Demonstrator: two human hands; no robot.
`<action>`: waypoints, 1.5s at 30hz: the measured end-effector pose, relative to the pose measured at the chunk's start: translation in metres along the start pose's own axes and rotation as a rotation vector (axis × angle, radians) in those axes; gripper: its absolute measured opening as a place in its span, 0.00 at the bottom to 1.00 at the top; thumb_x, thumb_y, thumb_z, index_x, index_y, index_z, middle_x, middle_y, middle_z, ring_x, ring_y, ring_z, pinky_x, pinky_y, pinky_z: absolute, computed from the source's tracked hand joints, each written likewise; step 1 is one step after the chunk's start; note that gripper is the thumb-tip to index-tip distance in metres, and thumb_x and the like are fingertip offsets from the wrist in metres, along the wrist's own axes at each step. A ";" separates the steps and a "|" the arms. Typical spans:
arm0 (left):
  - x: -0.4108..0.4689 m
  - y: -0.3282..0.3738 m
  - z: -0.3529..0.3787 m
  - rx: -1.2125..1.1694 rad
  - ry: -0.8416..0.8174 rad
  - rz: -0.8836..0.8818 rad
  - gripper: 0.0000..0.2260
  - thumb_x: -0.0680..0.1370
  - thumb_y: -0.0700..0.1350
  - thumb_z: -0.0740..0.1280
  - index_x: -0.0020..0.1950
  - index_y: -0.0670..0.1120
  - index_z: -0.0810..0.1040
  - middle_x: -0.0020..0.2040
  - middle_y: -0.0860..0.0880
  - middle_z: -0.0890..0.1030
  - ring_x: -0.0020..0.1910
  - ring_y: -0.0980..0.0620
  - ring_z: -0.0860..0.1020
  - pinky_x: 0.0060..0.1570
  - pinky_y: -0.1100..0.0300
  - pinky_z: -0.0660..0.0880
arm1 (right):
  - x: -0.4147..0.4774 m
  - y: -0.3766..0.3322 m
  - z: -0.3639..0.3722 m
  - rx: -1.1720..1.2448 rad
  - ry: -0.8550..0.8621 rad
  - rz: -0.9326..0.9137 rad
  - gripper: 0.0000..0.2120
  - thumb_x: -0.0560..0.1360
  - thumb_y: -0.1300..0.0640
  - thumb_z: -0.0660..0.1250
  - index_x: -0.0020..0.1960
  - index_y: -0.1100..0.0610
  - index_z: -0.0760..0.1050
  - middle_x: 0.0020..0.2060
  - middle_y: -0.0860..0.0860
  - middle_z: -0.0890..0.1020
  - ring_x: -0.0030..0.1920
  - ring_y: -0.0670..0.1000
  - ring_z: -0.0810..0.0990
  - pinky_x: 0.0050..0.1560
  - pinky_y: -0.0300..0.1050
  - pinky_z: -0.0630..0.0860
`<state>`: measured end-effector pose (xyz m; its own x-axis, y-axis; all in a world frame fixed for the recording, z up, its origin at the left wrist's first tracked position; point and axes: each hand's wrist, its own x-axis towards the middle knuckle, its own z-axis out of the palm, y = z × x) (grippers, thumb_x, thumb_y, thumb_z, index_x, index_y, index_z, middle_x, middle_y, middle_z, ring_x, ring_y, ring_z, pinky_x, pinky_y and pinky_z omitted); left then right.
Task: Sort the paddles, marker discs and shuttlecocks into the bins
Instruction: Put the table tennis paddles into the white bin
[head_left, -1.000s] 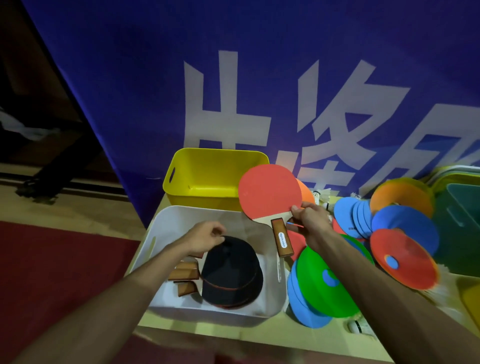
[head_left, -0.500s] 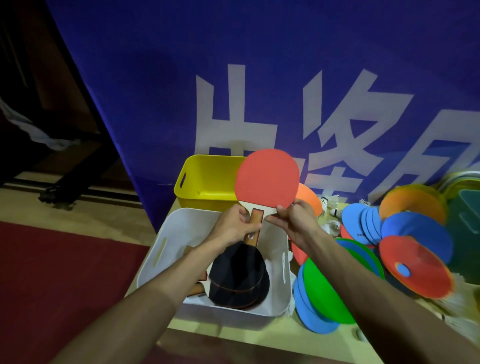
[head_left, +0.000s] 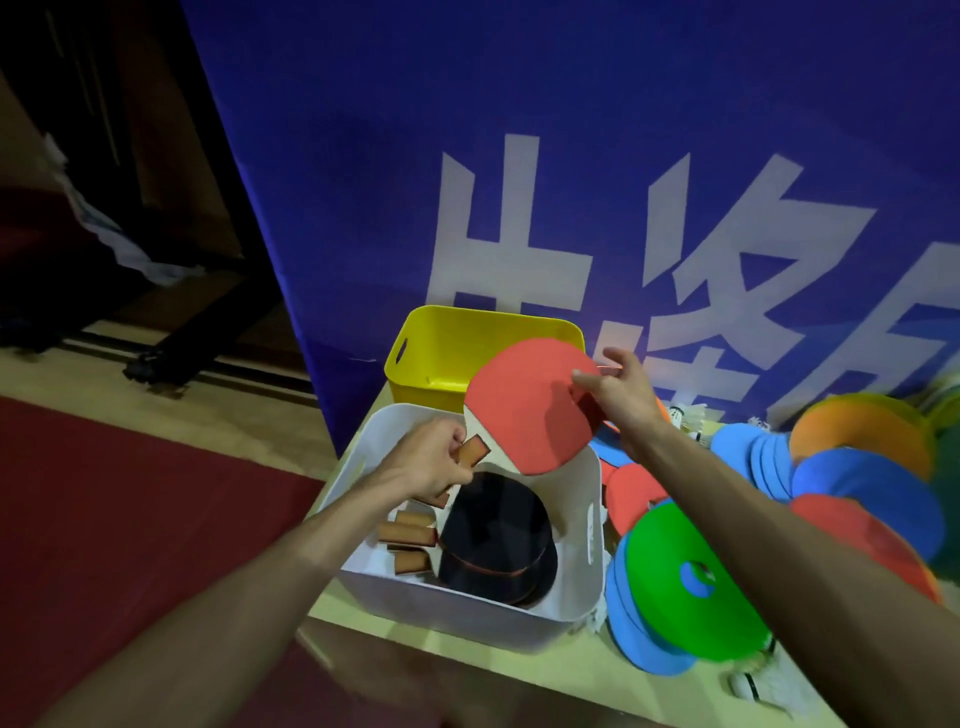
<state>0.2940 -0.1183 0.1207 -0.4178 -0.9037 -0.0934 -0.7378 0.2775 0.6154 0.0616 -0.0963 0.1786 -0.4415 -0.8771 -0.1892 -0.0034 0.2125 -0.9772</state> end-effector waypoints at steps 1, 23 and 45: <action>-0.002 -0.005 -0.003 0.043 0.002 0.032 0.11 0.67 0.42 0.72 0.34 0.44 0.70 0.30 0.50 0.71 0.30 0.52 0.67 0.32 0.57 0.65 | 0.003 0.001 -0.001 -0.094 0.015 -0.023 0.25 0.72 0.61 0.71 0.66 0.53 0.68 0.48 0.50 0.78 0.47 0.52 0.79 0.53 0.53 0.77; -0.013 -0.085 0.016 0.321 -0.496 0.037 0.09 0.66 0.38 0.70 0.35 0.42 0.70 0.33 0.46 0.68 0.34 0.50 0.66 0.34 0.58 0.63 | -0.027 0.068 0.037 -1.009 -0.395 -0.160 0.19 0.74 0.54 0.68 0.64 0.57 0.74 0.58 0.52 0.80 0.58 0.52 0.79 0.59 0.42 0.71; -0.001 -0.071 0.034 0.173 -0.358 -0.029 0.15 0.74 0.39 0.65 0.60 0.46 0.78 0.58 0.50 0.78 0.57 0.50 0.77 0.56 0.58 0.75 | -0.024 0.048 0.000 -0.812 -0.385 -0.197 0.13 0.75 0.60 0.64 0.59 0.57 0.77 0.49 0.52 0.82 0.50 0.54 0.81 0.55 0.53 0.78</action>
<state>0.3286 -0.1256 0.0506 -0.5312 -0.7499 -0.3944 -0.8177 0.3318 0.4704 0.0716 -0.0652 0.1367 -0.0375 -0.9816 -0.1874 -0.7402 0.1532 -0.6547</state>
